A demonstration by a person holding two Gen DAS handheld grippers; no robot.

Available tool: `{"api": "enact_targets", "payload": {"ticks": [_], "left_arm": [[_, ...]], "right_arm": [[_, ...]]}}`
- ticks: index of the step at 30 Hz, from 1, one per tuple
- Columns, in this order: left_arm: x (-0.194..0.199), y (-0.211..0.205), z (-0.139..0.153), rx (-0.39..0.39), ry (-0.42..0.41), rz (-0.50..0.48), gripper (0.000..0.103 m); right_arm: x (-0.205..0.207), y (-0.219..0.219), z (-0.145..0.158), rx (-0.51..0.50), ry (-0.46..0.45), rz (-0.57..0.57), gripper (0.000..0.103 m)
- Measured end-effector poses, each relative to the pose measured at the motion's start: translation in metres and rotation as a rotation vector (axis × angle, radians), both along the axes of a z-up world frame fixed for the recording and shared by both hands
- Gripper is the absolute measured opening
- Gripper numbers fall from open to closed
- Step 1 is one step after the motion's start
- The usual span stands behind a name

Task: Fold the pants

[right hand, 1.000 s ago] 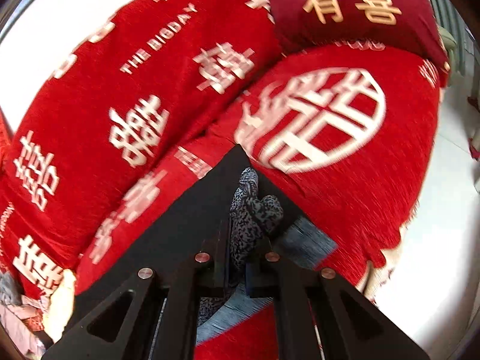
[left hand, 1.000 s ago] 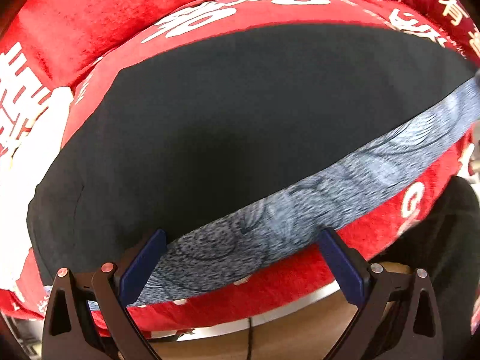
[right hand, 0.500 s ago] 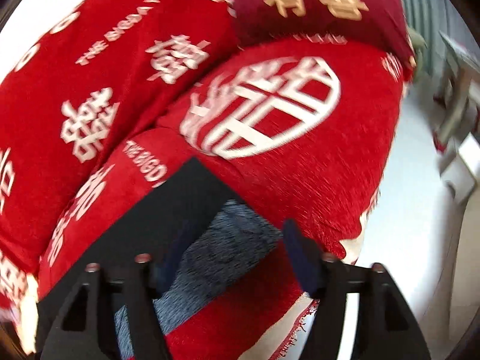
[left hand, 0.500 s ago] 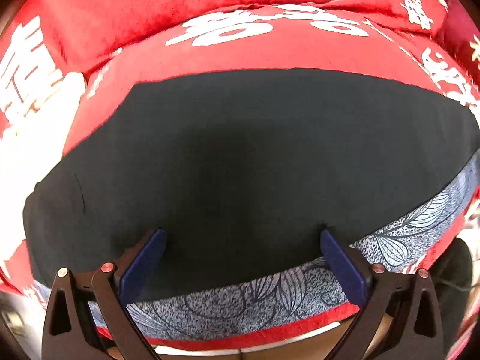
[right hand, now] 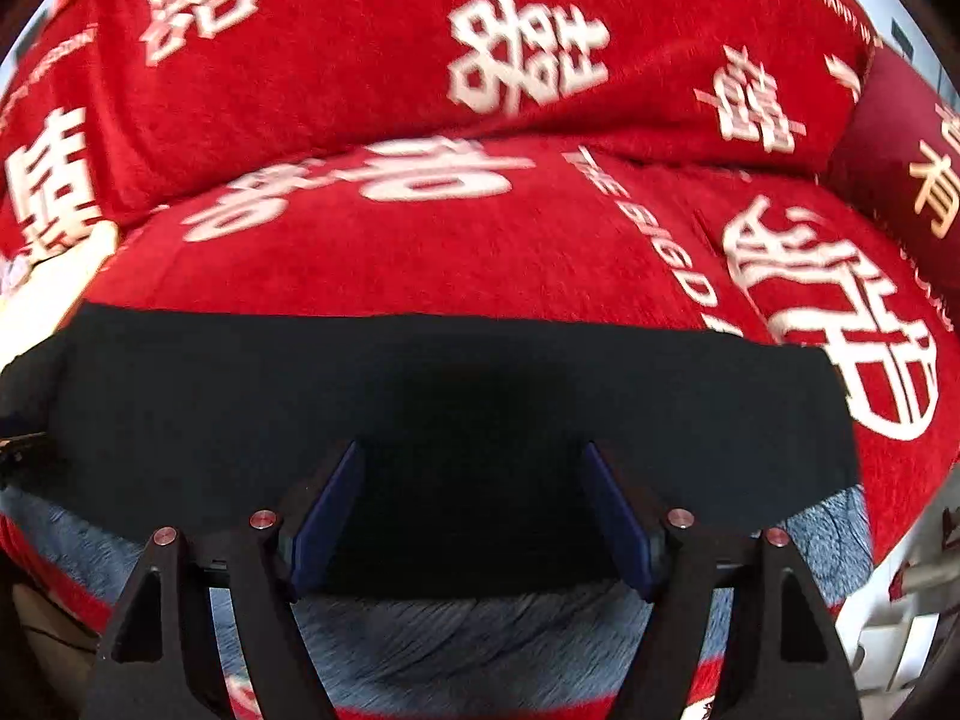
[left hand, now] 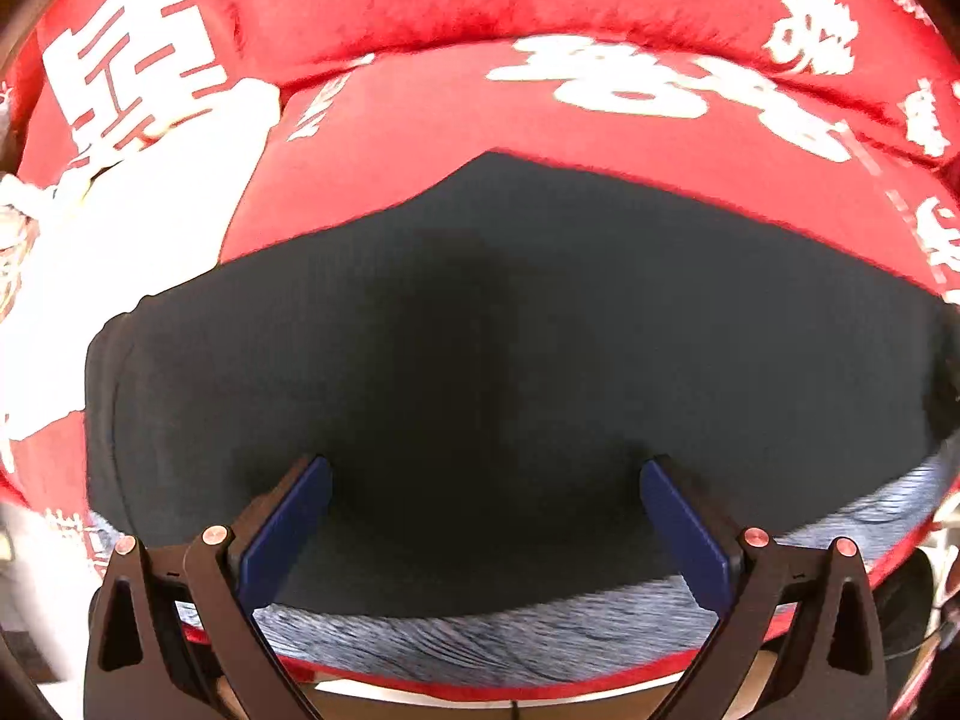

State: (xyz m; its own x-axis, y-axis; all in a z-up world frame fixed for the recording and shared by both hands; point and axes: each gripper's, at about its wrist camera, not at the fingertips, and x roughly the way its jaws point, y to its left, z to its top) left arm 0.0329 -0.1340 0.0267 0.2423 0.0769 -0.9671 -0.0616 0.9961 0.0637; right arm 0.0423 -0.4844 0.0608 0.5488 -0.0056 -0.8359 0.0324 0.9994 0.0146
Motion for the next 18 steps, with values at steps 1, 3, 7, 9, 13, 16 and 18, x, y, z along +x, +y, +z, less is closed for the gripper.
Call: {"api": "enact_targets", "payload": {"ticks": [1,3,7,9,13,16,18], "left_arm": [[0.001,0.002,-0.004,-0.008,0.004,-0.001,0.103],[0.0,0.005,-0.005,-0.024,-0.012,-0.004,0.103],[0.003,0.006,-0.005,-0.02,-0.016,-0.025,0.103],[0.006,0.012,-0.003,-0.025,-0.017,-0.014,0.103],[0.003,0.006,0.009,0.07,-0.07,0.014,0.103],[0.003,-0.026,0.015,0.075,-0.085,-0.057,0.103],[0.004,-0.055,0.02,0.093,-0.107,-0.127,0.103]], "right_arm": [[0.001,-0.011,0.0,0.008,0.001,-0.022,0.081],[0.003,-0.04,-0.002,0.03,0.007,-0.09,0.084],[0.0,-0.098,-0.009,0.03,0.023,-0.233,0.09],[-0.003,-0.111,-0.007,0.013,0.028,-0.283,0.091],[-0.024,-0.095,0.01,-0.001,-0.006,-0.317,0.092],[-0.038,-0.048,0.016,0.01,-0.04,-0.233,0.092],[-0.043,-0.011,0.013,0.004,-0.049,-0.166,0.092]]}}
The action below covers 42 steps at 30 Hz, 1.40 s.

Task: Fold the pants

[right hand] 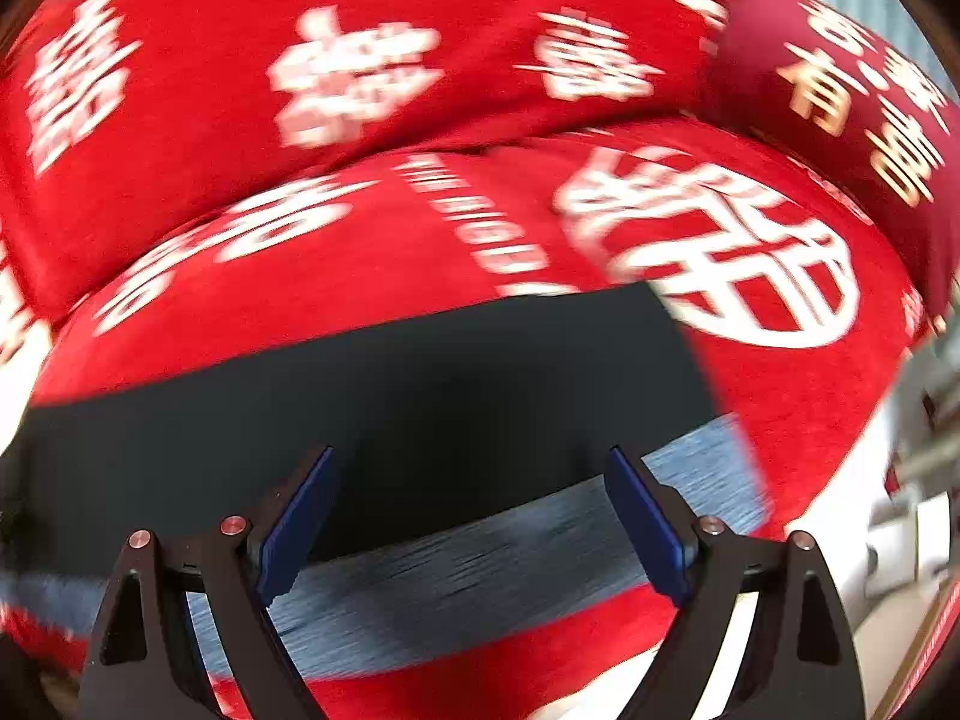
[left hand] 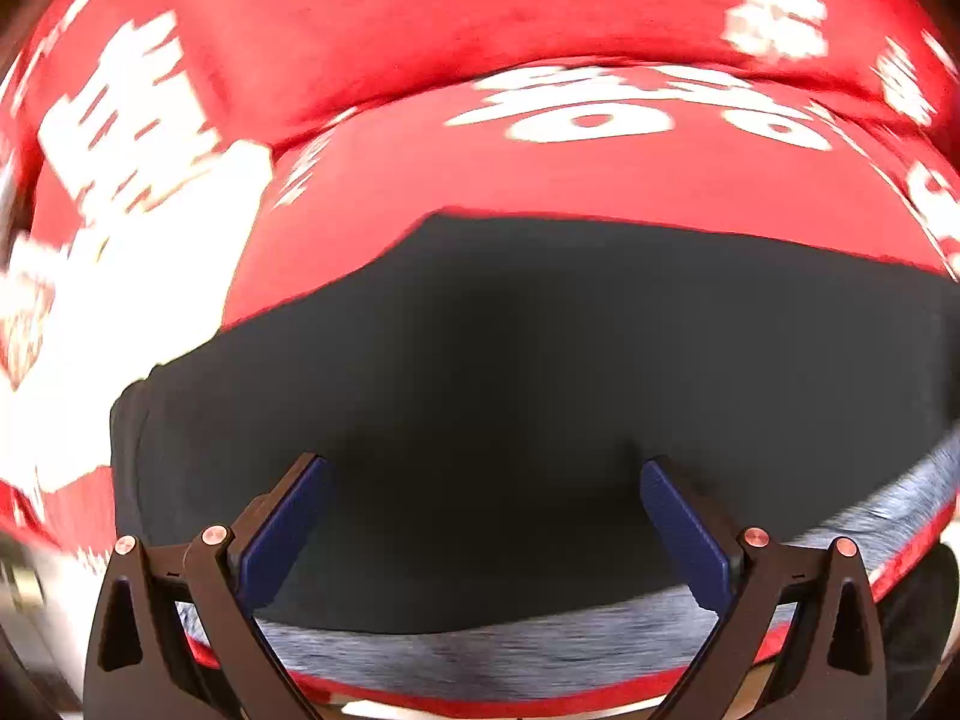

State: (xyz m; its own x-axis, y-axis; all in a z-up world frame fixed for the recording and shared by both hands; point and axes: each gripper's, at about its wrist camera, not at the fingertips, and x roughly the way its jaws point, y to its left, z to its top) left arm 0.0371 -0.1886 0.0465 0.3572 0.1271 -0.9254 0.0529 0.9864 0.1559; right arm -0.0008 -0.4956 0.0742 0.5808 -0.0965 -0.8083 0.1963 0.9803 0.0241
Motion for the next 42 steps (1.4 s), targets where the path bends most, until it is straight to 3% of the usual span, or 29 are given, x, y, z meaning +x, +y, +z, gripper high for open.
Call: {"api": "enact_targets", "payload": {"ticks": [4,6,7,9,15,20,23,28,31,35,39,42], "left_arm": [[-0.005,-0.059,0.003,0.114,-0.073,-0.155,0.103],[-0.003,-0.064,-0.01,0.211,-0.06,-0.162,0.103],[-0.001,-0.059,-0.015,0.223,-0.047,-0.155,0.103],[-0.001,-0.041,-0.013,0.175,-0.048,-0.126,0.103],[-0.008,0.026,-0.011,0.252,-0.047,-0.017,0.103],[-0.018,0.089,-0.013,0.215,-0.045,0.067,0.103],[-0.026,0.113,-0.016,0.265,-0.057,0.103,0.103],[-0.042,0.151,-0.013,0.174,-0.072,0.141,0.103],[-0.048,0.168,-0.009,0.124,-0.074,0.191,0.103],[-0.036,0.186,-0.008,-0.033,-0.04,0.296,0.103],[-0.018,0.202,-0.016,-0.054,-0.015,0.442,0.103],[-0.009,0.22,-0.021,-0.068,0.003,0.525,0.103]], "right_arm": [[-0.008,0.066,-0.017,-0.042,0.03,0.133,0.091],[-0.011,0.085,-0.024,-0.096,0.05,0.171,0.091],[-0.013,0.089,-0.026,-0.117,0.053,0.177,0.091],[-0.015,0.084,-0.025,-0.11,0.049,0.171,0.092],[-0.013,0.04,-0.031,-0.098,0.104,0.104,0.095],[-0.017,0.002,-0.039,-0.161,0.135,0.049,0.101],[-0.02,-0.021,-0.041,-0.142,0.143,0.005,0.102],[-0.024,-0.043,-0.038,-0.172,0.173,-0.103,0.102],[-0.024,-0.033,-0.026,-0.206,0.167,-0.117,0.102],[-0.008,0.011,-0.002,-0.131,0.064,-0.038,0.102],[0.026,0.09,-0.002,-0.107,0.047,0.12,0.102],[0.051,0.158,-0.019,-0.104,0.071,0.287,0.102]]}}
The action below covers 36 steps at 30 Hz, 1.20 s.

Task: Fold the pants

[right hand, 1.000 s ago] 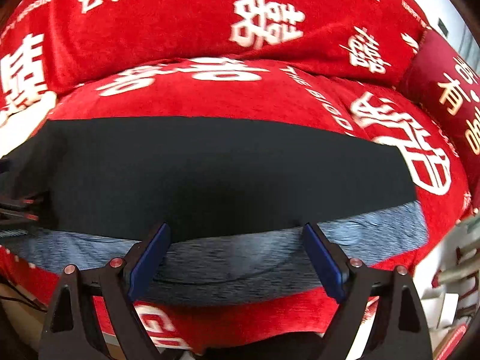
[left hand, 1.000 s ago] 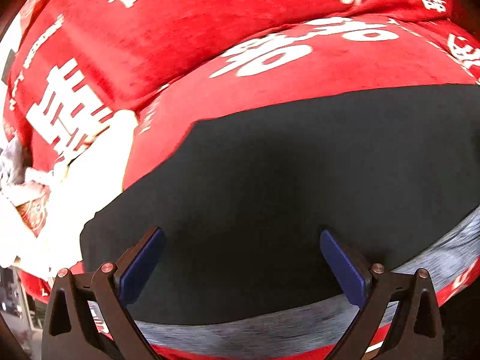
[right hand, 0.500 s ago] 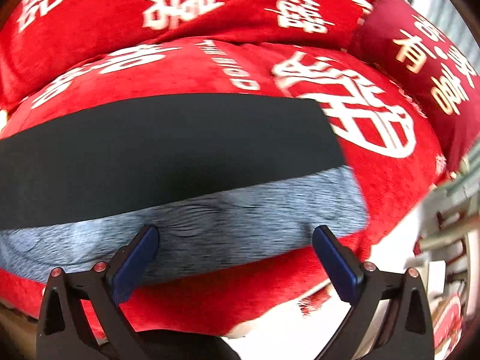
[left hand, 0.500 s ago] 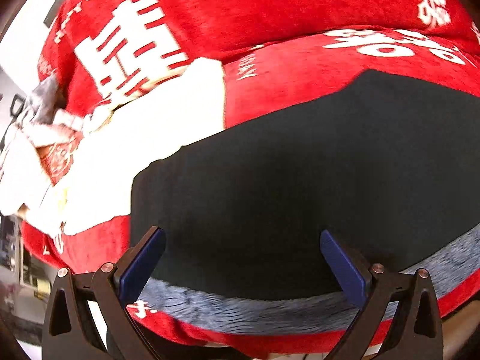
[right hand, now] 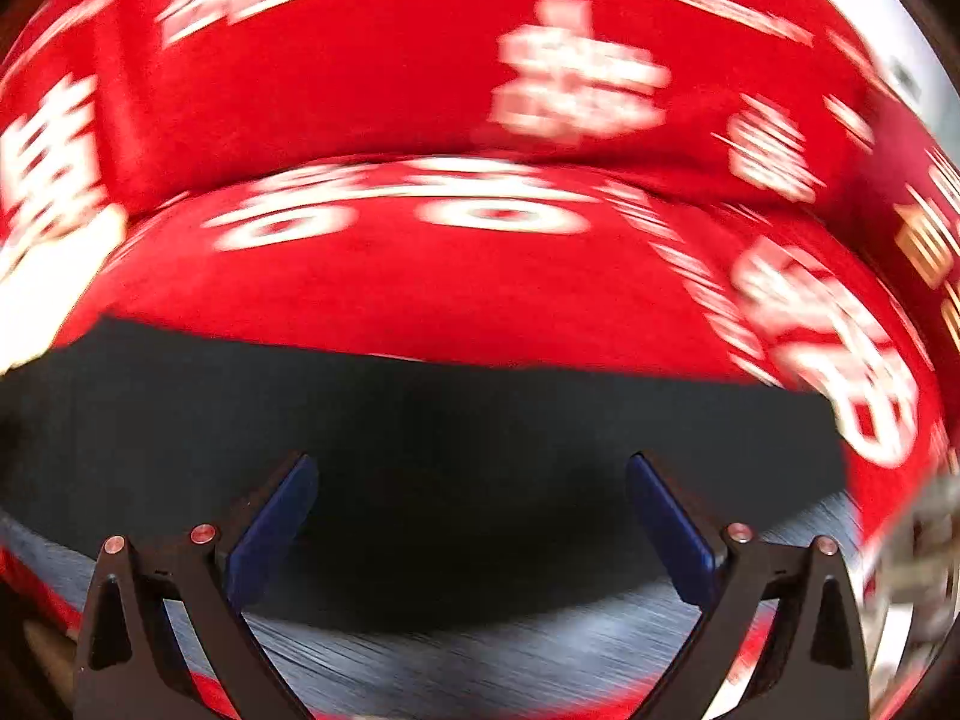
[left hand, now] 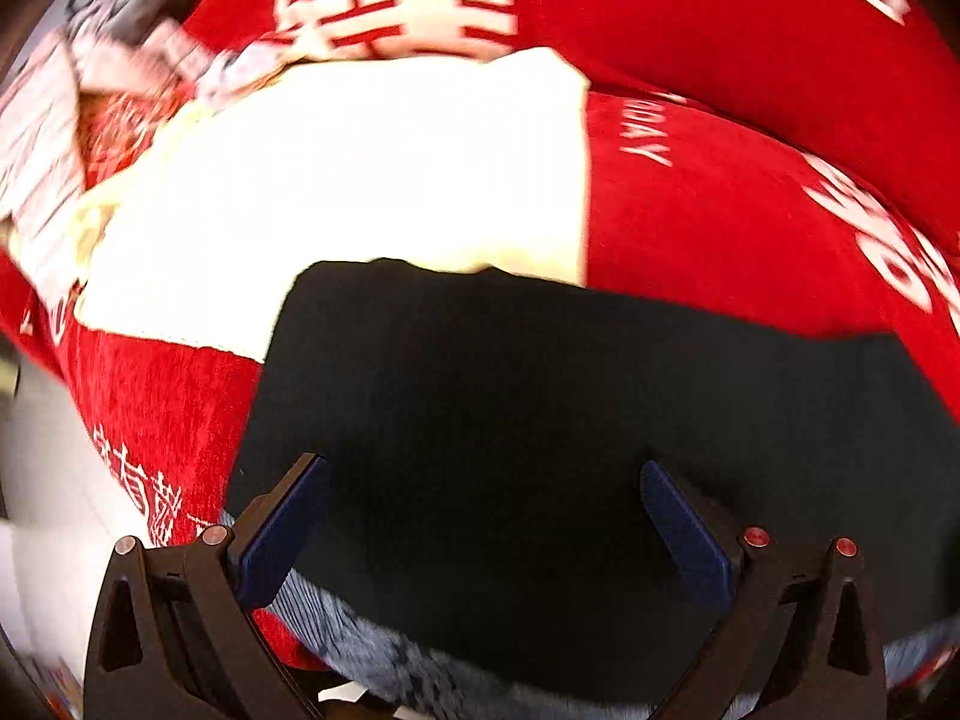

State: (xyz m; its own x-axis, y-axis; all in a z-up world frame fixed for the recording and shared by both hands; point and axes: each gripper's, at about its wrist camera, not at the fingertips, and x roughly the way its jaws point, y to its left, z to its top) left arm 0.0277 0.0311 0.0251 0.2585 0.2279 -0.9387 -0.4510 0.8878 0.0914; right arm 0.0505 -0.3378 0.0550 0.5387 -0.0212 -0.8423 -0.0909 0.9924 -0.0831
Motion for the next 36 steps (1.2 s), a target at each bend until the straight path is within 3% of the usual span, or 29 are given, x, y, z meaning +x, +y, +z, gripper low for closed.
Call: {"api": "enact_targets", "payload": {"ticks": [3,7,9,10,12,14,18,21,23,27,33,36], "left_arm": [[0.001,0.021,-0.005,0.011,0.013,0.035,0.103],[0.0,0.06,-0.01,0.009,0.013,0.081,0.103],[-0.002,0.076,-0.014,-0.031,0.011,0.107,0.103],[-0.004,0.089,-0.015,-0.092,0.004,0.124,0.103],[-0.012,0.09,-0.011,-0.097,-0.016,0.143,0.103],[-0.026,0.077,-0.006,-0.049,-0.03,0.123,0.103],[-0.046,0.055,-0.009,-0.068,-0.031,0.055,0.103],[-0.057,0.053,-0.005,-0.032,-0.04,0.038,0.103],[-0.059,0.059,-0.007,0.001,-0.023,0.037,0.103],[-0.069,0.072,-0.012,-0.054,-0.02,0.07,0.103],[-0.063,0.067,-0.011,-0.017,-0.015,0.055,0.103],[-0.064,0.069,-0.013,-0.04,-0.022,0.063,0.103]], "right_arm": [[0.027,0.039,-0.027,0.015,0.091,0.044,0.103],[0.047,0.047,-0.033,-0.003,0.058,0.008,0.103],[0.053,0.048,-0.031,-0.002,0.068,-0.007,0.103],[0.053,0.05,-0.028,-0.011,0.076,-0.018,0.103],[0.044,0.057,-0.014,0.003,0.043,-0.029,0.103],[0.03,0.073,0.002,0.054,-0.009,0.001,0.103],[0.01,0.115,0.0,0.122,0.017,0.103,0.103],[0.002,0.139,-0.018,0.086,0.054,0.165,0.103],[0.002,0.141,-0.032,-0.002,0.071,0.171,0.103],[0.007,0.096,-0.033,0.019,0.059,0.113,0.103],[0.029,-0.036,-0.016,-0.035,0.032,-0.109,0.103],[0.036,-0.114,-0.005,-0.015,0.028,-0.24,0.103]]}}
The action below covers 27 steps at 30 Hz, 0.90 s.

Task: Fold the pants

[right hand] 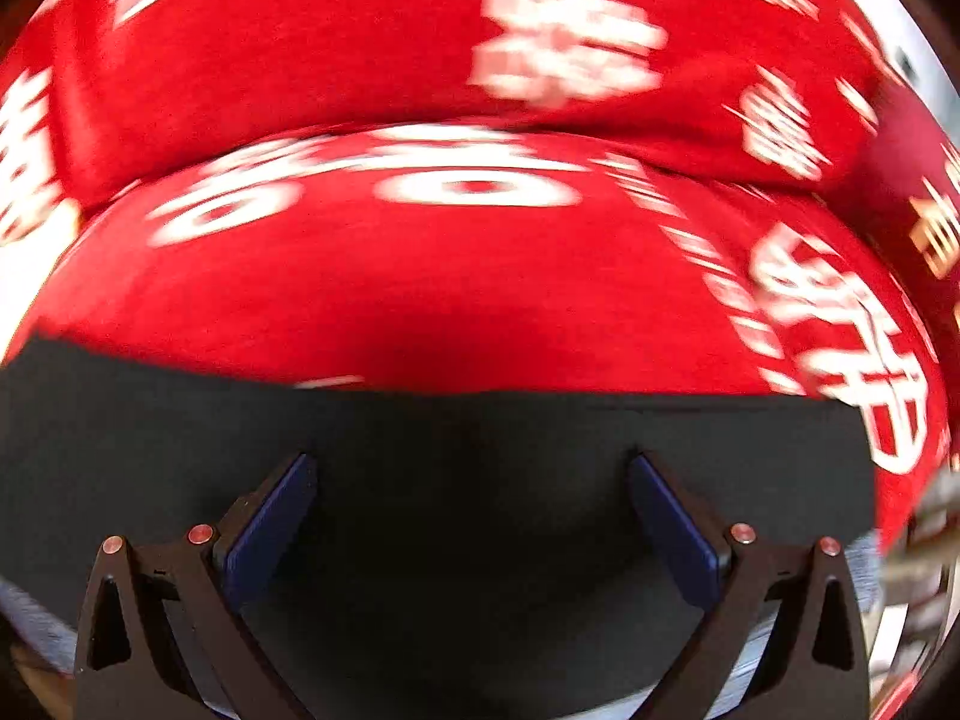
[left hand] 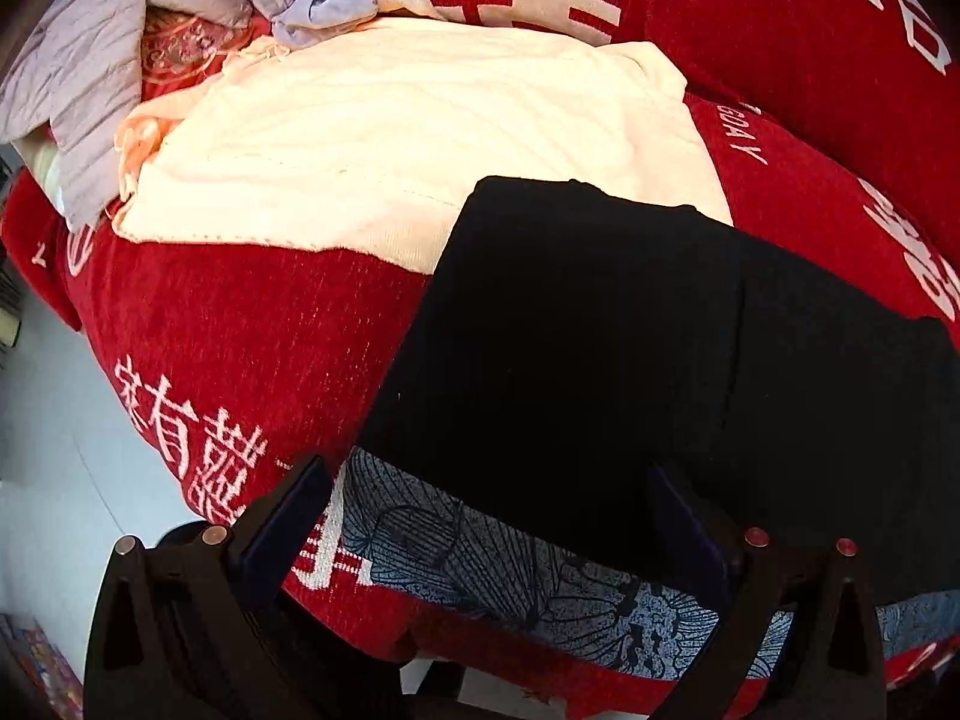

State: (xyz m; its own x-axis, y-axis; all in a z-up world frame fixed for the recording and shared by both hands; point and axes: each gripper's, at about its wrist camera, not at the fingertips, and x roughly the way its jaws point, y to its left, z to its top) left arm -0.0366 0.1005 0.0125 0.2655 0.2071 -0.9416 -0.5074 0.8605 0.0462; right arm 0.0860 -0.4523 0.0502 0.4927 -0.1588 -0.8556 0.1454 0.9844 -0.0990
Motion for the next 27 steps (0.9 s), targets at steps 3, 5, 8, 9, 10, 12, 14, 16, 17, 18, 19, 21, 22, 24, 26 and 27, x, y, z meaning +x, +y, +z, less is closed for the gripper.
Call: {"api": "enact_targets", "payload": {"ticks": [3,5,8,9,10,12,14,16,17,18,19,21,22,24,26,27], "left_arm": [[-0.002,-0.002,0.001,0.003,0.003,0.01,0.103],[-0.004,-0.008,0.005,0.04,0.019,0.009,0.103],[-0.007,-0.027,0.018,0.069,0.016,-0.025,0.103],[-0.008,-0.035,0.025,0.07,0.003,-0.045,0.103],[-0.009,-0.049,0.032,0.07,-0.011,-0.075,0.103],[-0.008,-0.086,0.045,0.062,-0.032,-0.175,0.103],[-0.005,-0.143,0.053,0.044,-0.035,-0.331,0.103],[0.0,-0.207,0.057,0.012,-0.033,-0.504,0.103],[0.003,-0.232,0.056,-0.002,-0.026,-0.562,0.103],[0.007,-0.256,0.054,-0.01,-0.014,-0.612,0.103],[0.012,-0.291,0.05,-0.009,0.007,-0.666,0.103],[0.022,-0.333,0.043,0.004,0.021,-0.726,0.103],[0.029,-0.359,0.038,0.033,0.029,-0.762,0.103],[0.04,-0.393,0.031,0.057,0.041,-0.792,0.103],[0.05,-0.415,0.025,0.05,0.052,-0.799,0.103],[0.055,-0.426,0.023,0.044,0.055,-0.794,0.103]], "right_arm": [[-0.002,-0.073,0.006,-0.02,0.007,-0.156,0.103],[-0.014,-0.118,0.009,0.022,0.013,-0.254,0.103],[-0.055,-0.165,0.025,0.082,-0.022,-0.385,0.103],[-0.071,-0.173,0.03,0.114,-0.044,-0.4,0.103],[-0.09,-0.178,0.034,0.155,-0.072,-0.41,0.103],[-0.125,-0.18,0.031,0.239,-0.097,-0.402,0.103],[-0.145,-0.17,0.023,0.315,-0.095,-0.357,0.103],[-0.159,-0.148,0.016,0.37,-0.094,-0.296,0.103],[-0.163,-0.137,0.012,0.389,-0.097,-0.264,0.103],[-0.165,-0.131,0.008,0.403,-0.102,-0.241,0.103],[-0.165,-0.122,0.006,0.415,-0.113,-0.212,0.103],[-0.156,-0.108,0.0,0.415,-0.134,-0.178,0.103],[-0.153,-0.105,-0.002,0.427,-0.145,-0.174,0.103],[-0.146,-0.104,-0.005,0.49,-0.168,-0.167,0.103],[-0.141,-0.111,-0.007,0.529,-0.197,-0.171,0.103],[-0.14,-0.115,-0.006,0.543,-0.227,-0.171,0.103]]}}
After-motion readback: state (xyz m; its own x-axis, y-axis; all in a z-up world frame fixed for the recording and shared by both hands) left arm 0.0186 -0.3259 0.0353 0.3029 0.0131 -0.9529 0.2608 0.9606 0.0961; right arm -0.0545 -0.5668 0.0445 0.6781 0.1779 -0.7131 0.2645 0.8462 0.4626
